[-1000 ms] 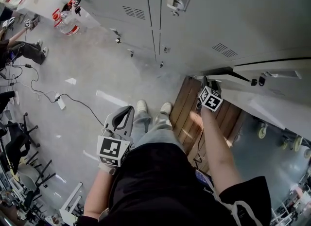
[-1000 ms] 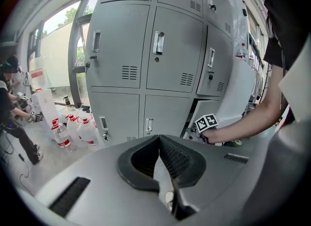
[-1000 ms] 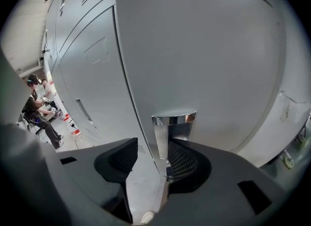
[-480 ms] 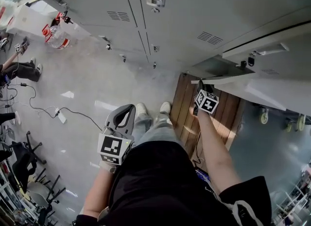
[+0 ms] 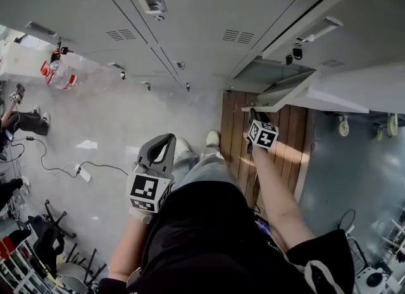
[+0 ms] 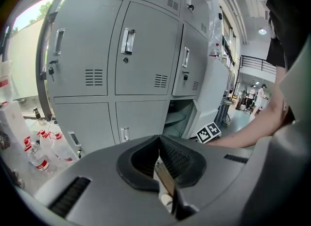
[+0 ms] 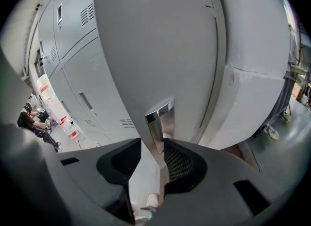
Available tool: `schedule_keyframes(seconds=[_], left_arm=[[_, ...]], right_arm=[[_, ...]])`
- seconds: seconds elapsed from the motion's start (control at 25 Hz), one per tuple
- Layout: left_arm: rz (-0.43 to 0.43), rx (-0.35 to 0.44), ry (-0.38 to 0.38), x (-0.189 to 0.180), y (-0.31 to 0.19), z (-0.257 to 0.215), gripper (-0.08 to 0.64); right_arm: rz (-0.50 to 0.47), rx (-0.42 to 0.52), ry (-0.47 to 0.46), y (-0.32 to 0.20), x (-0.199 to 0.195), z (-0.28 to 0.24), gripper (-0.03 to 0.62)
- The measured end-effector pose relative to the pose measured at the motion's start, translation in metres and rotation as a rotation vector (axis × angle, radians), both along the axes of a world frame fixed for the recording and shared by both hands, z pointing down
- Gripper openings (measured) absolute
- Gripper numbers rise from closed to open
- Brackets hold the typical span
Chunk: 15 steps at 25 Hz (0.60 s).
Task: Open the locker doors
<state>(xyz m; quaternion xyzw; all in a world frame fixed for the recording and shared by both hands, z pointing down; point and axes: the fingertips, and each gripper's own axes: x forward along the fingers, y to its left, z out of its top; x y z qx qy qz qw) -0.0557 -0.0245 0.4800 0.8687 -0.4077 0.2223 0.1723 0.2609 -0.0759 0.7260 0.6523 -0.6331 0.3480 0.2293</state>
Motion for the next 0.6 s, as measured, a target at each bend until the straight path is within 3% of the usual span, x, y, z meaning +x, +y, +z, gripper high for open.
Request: schedule_keyframes(seconds=[0.6], left_arm=[[0.187,-0.009,0.015,0.071,-0.009,0.002,0.020]], right_arm=[[0.171,-0.023,-0.041,0.070,0.055,0.006,0.135]])
